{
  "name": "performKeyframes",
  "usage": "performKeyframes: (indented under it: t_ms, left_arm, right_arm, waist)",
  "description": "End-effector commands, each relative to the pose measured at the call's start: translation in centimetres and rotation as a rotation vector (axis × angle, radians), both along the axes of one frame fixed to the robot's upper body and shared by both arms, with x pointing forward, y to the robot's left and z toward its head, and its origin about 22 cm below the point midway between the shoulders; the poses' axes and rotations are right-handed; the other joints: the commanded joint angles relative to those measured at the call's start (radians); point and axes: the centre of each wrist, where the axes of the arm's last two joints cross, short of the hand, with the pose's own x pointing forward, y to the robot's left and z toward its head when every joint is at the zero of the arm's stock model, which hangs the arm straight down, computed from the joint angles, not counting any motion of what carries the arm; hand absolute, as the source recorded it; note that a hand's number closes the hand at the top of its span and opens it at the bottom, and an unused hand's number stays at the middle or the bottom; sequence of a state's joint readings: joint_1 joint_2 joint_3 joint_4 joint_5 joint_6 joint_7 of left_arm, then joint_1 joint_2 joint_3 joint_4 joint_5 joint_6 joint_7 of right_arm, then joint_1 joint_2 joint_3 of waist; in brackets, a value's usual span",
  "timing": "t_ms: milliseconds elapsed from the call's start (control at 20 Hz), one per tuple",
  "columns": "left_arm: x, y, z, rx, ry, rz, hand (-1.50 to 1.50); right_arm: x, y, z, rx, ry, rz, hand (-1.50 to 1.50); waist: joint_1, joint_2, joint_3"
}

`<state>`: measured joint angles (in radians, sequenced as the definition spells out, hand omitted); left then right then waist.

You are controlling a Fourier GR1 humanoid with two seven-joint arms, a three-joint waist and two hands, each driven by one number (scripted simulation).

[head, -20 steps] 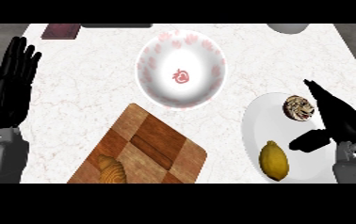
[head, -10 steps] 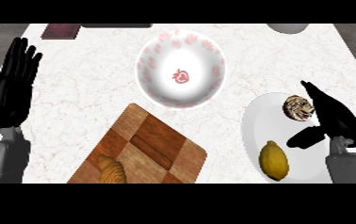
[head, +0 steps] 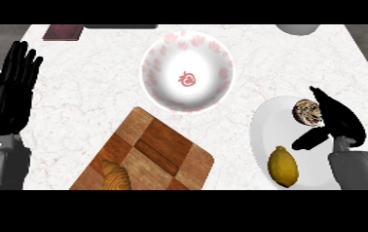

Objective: Pick the cupcake from the plate and place it in the bowl

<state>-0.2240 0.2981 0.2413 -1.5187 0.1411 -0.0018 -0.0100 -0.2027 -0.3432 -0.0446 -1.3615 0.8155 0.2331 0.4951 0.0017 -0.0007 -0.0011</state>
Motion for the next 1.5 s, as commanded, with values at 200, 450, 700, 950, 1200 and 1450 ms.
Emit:
performKeyframes:
  t_ms: [200, 450, 700, 950, 1200, 1450]
  left_arm:
    - [-0.6, 0.3, 1.0, -0.004, -0.001, 0.004, 0.0]
    - [1.1, -0.7, -0.1, 0.004, -0.012, -0.012, 0.0]
    - [0.5, -1.0, 1.1, 0.003, 0.0, 0.003, 0.0]
    - [1.6, -2.6, 1.5, -0.005, -0.039, -0.08, 0.0]
    - [1.8, -3.2, 0.7, 0.004, -0.038, -0.083, 0.0]
    - [2.3, -3.0, 0.9, -0.009, -0.044, -0.079, 0.0]
  right_arm:
    - [-0.6, -1.9, -1.0, -0.061, -0.132, 0.073, 1.5]
    - [1.2, 0.3, -1.4, -0.091, -0.146, 0.086, 1.5]
    - [2.1, -4.5, 1.3, -0.124, -0.172, 0.182, 1.5]
    - [4.2, -7.3, 6.2, -0.202, -0.061, 0.57, 1.5]
    - [5.4, -12.8, 11.3, -0.221, -0.172, 0.671, 1.5]
    - [6.8, -15.8, 16.3, -0.177, -0.337, 0.675, 1.5]
  waist:
    - [-0.001, 0.0, 0.001]
    - [-0.001, 0.001, 0.001]
    - [0.009, 0.003, 0.002]
    - [0.095, 0.043, 0.007]
    - [0.086, 0.038, 0.007]
    - [0.085, 0.033, 0.006]
